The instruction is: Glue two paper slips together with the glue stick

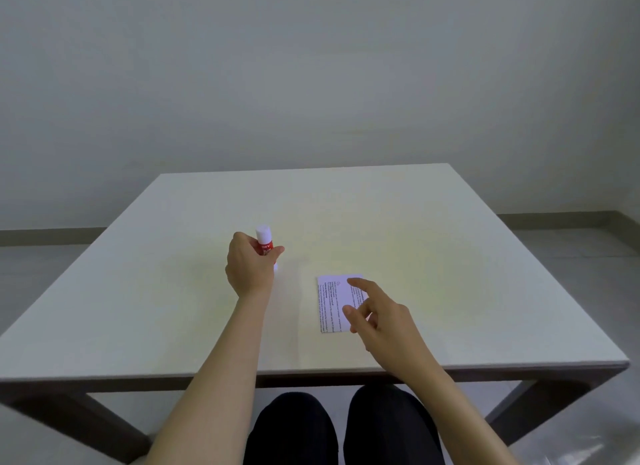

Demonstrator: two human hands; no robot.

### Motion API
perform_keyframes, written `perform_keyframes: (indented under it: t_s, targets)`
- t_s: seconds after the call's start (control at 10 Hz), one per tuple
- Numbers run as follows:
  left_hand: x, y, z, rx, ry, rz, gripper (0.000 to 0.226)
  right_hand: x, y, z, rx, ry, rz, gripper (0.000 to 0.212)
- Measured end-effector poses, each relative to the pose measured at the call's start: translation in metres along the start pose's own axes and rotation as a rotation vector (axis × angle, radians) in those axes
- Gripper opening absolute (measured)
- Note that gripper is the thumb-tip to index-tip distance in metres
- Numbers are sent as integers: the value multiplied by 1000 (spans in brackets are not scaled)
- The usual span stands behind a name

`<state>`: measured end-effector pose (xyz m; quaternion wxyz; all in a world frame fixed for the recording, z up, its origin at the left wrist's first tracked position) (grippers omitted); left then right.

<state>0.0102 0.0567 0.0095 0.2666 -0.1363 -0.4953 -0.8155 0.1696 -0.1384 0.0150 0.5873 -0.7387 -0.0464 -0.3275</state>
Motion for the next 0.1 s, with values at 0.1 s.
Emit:
perform_keyframes:
  t_s: [0.1]
  targets:
    - [-2, -4, -3, 17, -21, -12, 43, -5, -2, -2, 19, -17, 30, 41]
Point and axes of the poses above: each hand's wrist, its own z-axis towards the middle knuckle, its own x-axis out of the back of the hand, y = z × x, the point moved 5 cm from there along z, towards the middle knuckle, and after that the axes turned 14 degrees about -x, right-handed, at the moved point
